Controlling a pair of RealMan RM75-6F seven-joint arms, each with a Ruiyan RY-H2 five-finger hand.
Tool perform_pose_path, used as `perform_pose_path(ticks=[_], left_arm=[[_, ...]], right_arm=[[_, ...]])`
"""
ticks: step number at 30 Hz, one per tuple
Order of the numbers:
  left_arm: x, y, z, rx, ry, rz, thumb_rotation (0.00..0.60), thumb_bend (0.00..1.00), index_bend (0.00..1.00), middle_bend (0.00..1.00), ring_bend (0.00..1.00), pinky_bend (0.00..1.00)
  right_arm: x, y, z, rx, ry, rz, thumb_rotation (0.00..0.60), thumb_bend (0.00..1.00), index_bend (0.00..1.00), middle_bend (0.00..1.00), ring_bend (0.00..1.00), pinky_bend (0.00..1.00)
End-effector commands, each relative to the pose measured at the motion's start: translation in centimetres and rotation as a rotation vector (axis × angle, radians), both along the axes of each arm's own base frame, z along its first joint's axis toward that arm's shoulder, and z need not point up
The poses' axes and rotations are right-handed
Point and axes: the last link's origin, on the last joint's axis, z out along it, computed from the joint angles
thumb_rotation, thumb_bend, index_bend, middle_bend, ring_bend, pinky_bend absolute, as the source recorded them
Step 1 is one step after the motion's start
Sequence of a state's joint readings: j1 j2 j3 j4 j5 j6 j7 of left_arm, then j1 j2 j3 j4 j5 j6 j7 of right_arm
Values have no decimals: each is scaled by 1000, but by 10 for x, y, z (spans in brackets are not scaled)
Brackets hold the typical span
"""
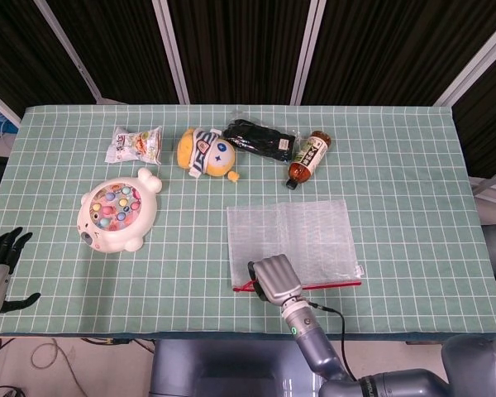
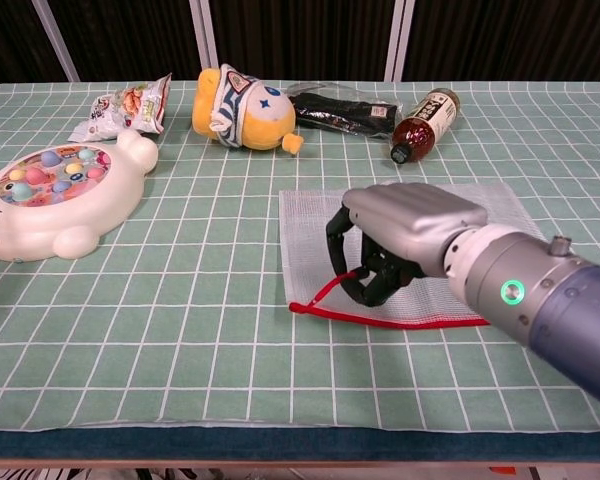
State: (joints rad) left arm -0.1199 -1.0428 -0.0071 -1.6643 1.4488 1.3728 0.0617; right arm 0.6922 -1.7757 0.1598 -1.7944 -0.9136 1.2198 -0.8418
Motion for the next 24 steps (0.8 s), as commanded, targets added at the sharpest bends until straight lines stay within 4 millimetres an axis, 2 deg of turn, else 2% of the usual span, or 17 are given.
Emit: perform_pose_path(ticks=[1,8,13,18,24], left_arm=[[0,0,0,5,7,3,600,34,0,0,0,8],[2,1,-1,19,37,18,600,34,3,0,0,8],[15,8,1,36,37,-4,600,40,38,0,0,10],[45,34,5,38,43,-86,600,61,110,0,0,31],[89,77,6,-15,77,-220,600,82,174,0,0,44]], right_arm=[[4,-7,13,-26,-19,9,600,628,643,1000,1000,992],[19,-26,44,-79,-60,45,600,638,648,1000,1000,992],[33,-40,66,-111,-86,70,600,640,653,1000,1000,992],[48,-52,87,-127,-116,93,600,641,654,1000,1000,993],[55,-59,101,-120,-142,90,600,640,657,1000,1000,992]])
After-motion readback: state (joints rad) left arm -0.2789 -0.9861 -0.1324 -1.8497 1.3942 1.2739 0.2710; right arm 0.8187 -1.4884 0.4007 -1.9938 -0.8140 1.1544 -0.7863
